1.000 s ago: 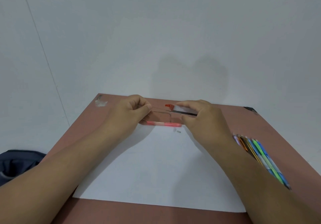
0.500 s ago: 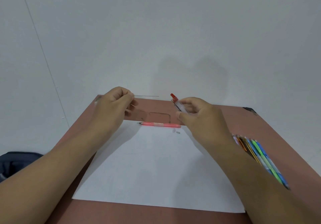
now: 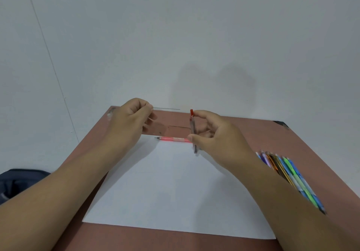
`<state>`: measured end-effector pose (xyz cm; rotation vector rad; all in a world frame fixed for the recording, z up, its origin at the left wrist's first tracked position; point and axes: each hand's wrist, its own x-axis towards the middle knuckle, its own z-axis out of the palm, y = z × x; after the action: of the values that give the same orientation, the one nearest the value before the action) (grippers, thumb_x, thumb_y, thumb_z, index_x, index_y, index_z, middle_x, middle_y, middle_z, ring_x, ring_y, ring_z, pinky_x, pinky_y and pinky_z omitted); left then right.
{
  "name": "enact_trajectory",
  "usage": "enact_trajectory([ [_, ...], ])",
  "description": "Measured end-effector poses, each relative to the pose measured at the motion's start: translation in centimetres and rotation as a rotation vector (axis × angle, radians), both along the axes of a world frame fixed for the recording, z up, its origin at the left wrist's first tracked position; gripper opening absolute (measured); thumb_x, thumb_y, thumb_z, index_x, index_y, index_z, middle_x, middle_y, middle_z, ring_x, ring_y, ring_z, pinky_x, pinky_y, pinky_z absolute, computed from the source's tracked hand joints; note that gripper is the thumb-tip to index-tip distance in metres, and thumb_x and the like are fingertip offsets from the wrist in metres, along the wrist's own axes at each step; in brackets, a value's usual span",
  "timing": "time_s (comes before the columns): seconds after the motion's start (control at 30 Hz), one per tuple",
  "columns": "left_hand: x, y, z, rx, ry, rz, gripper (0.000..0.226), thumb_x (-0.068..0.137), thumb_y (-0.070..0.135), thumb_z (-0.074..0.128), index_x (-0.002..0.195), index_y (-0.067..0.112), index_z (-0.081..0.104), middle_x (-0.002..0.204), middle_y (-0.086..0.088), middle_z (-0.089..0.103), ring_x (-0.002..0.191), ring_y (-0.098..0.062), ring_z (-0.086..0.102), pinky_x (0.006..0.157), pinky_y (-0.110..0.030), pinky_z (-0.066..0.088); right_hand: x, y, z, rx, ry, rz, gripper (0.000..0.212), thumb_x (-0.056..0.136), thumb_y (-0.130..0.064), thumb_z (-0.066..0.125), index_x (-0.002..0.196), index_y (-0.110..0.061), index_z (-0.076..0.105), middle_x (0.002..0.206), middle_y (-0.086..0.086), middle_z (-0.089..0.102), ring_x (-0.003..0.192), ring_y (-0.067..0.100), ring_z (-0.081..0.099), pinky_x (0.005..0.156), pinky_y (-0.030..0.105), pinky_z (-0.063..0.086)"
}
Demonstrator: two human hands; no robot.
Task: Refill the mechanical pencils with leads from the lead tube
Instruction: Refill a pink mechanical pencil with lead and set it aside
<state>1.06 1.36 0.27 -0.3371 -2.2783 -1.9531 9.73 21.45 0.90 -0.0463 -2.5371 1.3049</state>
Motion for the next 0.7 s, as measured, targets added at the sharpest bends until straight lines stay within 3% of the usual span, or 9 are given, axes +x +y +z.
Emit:
enact_trajectory([
  [0.13, 0.22, 0.08, 0.18, -0.017, 0.004, -0.014, 0.022, 0.098, 0.02, 0.053, 0.094, -0.001, 0.061, 0.083, 0.002, 0.072, 0.063, -0.006, 0.068, 0.083, -0.043, 0.056, 0.31, -0.35, 0.18, 0.039, 0.017, 0.051, 0.048, 0.084, -0.022, 0.08, 0.11, -0.056, 0.057, 0.088, -0.013, 0.073, 0.07, 0.001, 0.069, 0.067, 0.017, 0.052],
  [0.3, 0.45, 0.2, 0.27, -0.027, 0.0, -0.03, 0.023, 0.099, 0.019, 0.053, 0.096, -0.002, 0.061, 0.081, 0.004, 0.072, 0.063, -0.006, 0.07, 0.089, -0.049, 0.054, 0.38, -0.4, 0.43, 0.04, 0.005, 0.058, 0.048, 0.084, -0.023, 0.08, 0.112, -0.052, 0.053, 0.086, -0.018, 0.074, 0.073, 0.003, 0.07, 0.073, 0.026, 0.056],
  [0.47, 0.28, 0.03, 0.11, -0.04, -0.008, -0.031, 0.022, 0.097, 0.023, 0.054, 0.093, 0.003, 0.063, 0.082, 0.005, 0.073, 0.067, -0.008, 0.067, 0.092, -0.054, 0.053, 0.33, -0.26, 0.26, -0.03, -0.001, 0.066, 0.051, 0.082, -0.021, 0.081, 0.117, -0.047, 0.055, 0.085, -0.009, 0.075, 0.081, 0.016, 0.072, 0.083, 0.046, 0.061],
  [0.7, 0.16, 0.14, -0.08, -0.018, 0.004, -0.025, 0.021, 0.097, 0.021, 0.055, 0.09, 0.003, 0.063, 0.08, 0.005, 0.072, 0.066, -0.008, 0.067, 0.091, -0.056, 0.054, 0.53, -0.37, 0.39, -0.045, -0.033, 0.113, 0.044, 0.083, -0.016, 0.08, 0.11, -0.045, 0.06, 0.079, -0.002, 0.074, 0.074, 0.024, 0.072, 0.076, 0.049, 0.062],
])
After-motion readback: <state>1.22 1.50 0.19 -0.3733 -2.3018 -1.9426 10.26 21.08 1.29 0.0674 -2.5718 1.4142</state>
